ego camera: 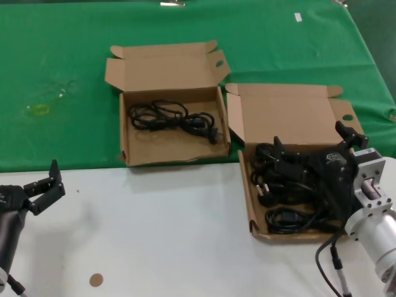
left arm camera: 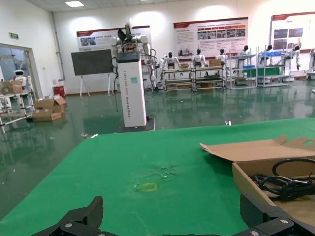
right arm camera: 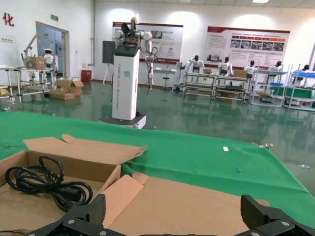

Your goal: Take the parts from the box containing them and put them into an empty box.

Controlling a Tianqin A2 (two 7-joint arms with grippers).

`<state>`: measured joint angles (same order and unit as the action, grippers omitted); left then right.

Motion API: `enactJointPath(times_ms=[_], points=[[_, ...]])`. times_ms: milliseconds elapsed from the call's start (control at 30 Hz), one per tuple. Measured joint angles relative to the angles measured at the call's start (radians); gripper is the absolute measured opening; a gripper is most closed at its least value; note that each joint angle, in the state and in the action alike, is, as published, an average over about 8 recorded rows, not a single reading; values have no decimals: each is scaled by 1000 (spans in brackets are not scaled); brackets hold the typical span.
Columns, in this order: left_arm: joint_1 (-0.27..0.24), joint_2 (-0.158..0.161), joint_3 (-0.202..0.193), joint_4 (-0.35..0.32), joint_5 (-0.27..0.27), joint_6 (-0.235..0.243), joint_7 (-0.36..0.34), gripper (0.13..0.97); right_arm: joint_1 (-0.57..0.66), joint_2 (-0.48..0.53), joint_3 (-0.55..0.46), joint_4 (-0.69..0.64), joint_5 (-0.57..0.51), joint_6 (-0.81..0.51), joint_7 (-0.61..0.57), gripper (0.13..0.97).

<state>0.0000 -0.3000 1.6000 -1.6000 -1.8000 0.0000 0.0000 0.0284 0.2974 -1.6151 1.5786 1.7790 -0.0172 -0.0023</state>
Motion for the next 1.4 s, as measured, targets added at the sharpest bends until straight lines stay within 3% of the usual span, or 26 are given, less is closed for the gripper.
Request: enactJointPath(times_ms=[1400], points=[[0,0,0,0,0,0,0,966,0,0,0,0,0,0,0,966]])
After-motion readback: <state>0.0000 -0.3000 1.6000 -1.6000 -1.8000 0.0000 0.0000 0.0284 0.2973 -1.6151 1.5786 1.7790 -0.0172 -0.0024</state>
